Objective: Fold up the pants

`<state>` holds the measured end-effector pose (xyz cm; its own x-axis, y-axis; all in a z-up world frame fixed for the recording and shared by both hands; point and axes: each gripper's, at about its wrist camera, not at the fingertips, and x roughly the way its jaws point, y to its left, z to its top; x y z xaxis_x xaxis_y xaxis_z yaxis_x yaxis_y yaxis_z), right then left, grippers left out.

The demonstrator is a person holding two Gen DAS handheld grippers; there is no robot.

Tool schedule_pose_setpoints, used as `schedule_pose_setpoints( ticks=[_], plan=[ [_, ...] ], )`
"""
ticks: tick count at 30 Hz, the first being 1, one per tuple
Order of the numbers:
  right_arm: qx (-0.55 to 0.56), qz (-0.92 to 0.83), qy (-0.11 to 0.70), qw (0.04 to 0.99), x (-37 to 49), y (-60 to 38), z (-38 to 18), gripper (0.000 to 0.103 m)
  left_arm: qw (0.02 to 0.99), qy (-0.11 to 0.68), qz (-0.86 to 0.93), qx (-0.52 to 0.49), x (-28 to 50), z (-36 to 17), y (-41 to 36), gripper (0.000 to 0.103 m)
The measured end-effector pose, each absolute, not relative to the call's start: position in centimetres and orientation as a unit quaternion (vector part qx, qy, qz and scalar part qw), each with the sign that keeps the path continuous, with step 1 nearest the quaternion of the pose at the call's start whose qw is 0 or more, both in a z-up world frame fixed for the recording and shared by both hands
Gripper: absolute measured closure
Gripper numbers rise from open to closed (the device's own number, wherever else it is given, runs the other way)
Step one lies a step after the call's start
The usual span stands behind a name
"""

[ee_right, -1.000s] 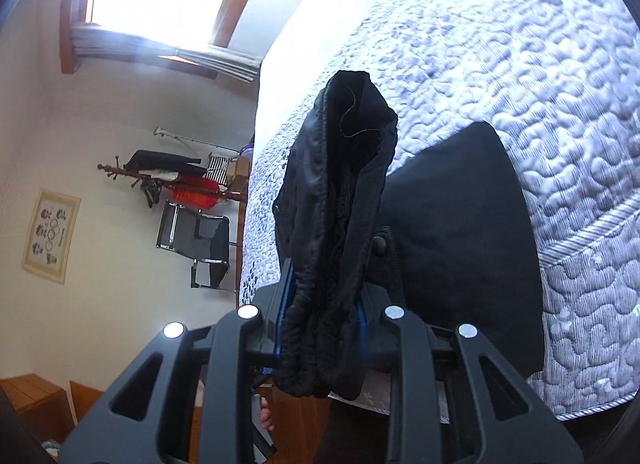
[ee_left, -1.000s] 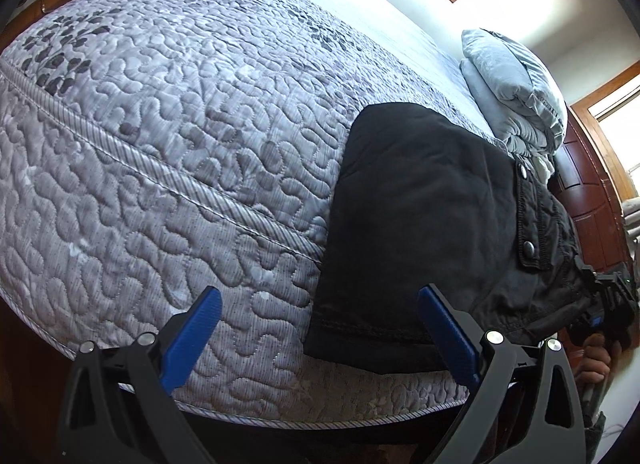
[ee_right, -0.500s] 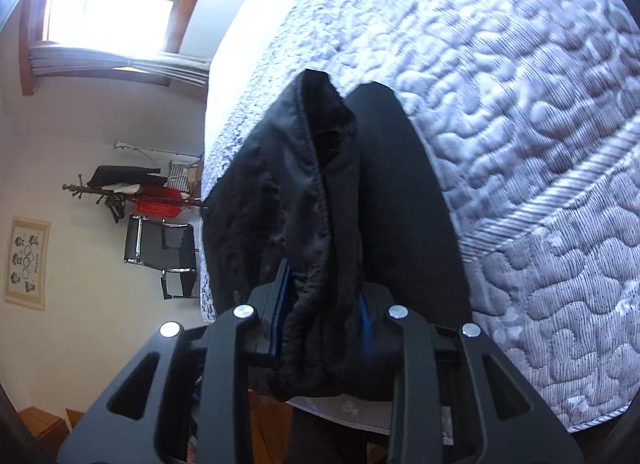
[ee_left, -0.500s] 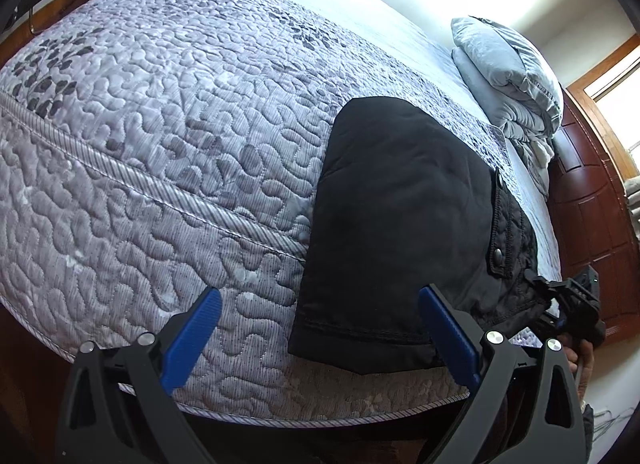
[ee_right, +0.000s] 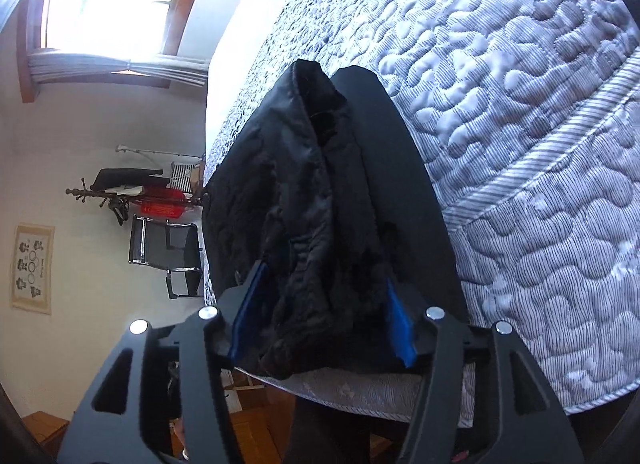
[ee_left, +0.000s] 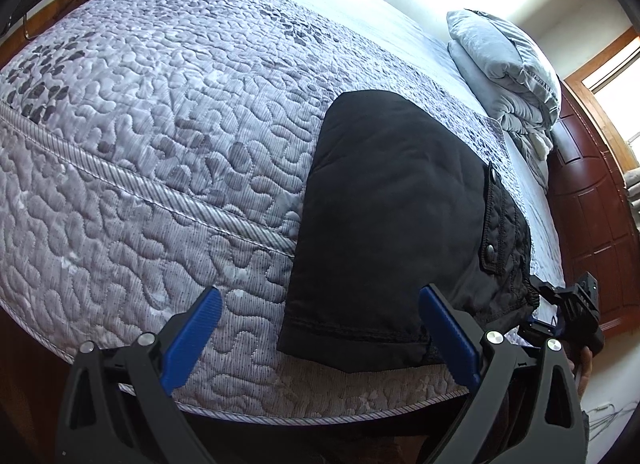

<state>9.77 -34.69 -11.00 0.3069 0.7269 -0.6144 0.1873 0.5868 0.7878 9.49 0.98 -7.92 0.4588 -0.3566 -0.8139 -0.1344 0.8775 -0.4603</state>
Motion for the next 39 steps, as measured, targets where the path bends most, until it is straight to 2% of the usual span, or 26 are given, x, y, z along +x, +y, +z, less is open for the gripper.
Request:
schedule_pose_setpoints(
  ticks=[2, 4, 5, 9, 20, 34, 39],
  plan=[
    [0.413, 0.193, 0.556, 0.695, 9.1, -34.5, -11.0, 0.047, 0.819, 0.517, -0.07, -0.238, 9.5, -8.0, 0.9, 0.004],
    [0.412, 0.19, 0.556, 0.697, 8.3, -34.6, -11.3, 0.055, 0.819, 0.519, -0.072, -0.236, 9.5, -8.0, 0.6, 0.004],
    [0.408, 0.186, 0.557, 0.699, 8.2, -34.7, -11.4, 0.063, 0.819, 0.519, -0.073, -0.235, 9.5, -8.1, 0.6, 0.004],
    [0.406, 0.195, 0.546, 0.706, 7.7, -34.7, -10.8, 0.069, 0.819, 0.519, -0.077, -0.232, 9.4, -7.9, 0.2, 0.004],
    [0.387, 0.228, 0.518, 0.728, 7.5, -33.9, -6.2, 0.07, 0.82, 0.517, -0.078, -0.234, 9.3, -7.7, 0.1, 0.004],
    [0.403, 0.183, 0.55, 0.708, 6.6, -34.5, -11.5, 0.069, 0.818, 0.52, -0.08, -0.232, 9.2, -7.8, -0.3, 0.004],
    [0.414, 0.186, 0.547, 0.703, 6.4, -35.1, -11.8, 0.062, 0.819, 0.519, -0.08, -0.231, 9.1, -7.6, -0.2, 0.004]
  ],
)
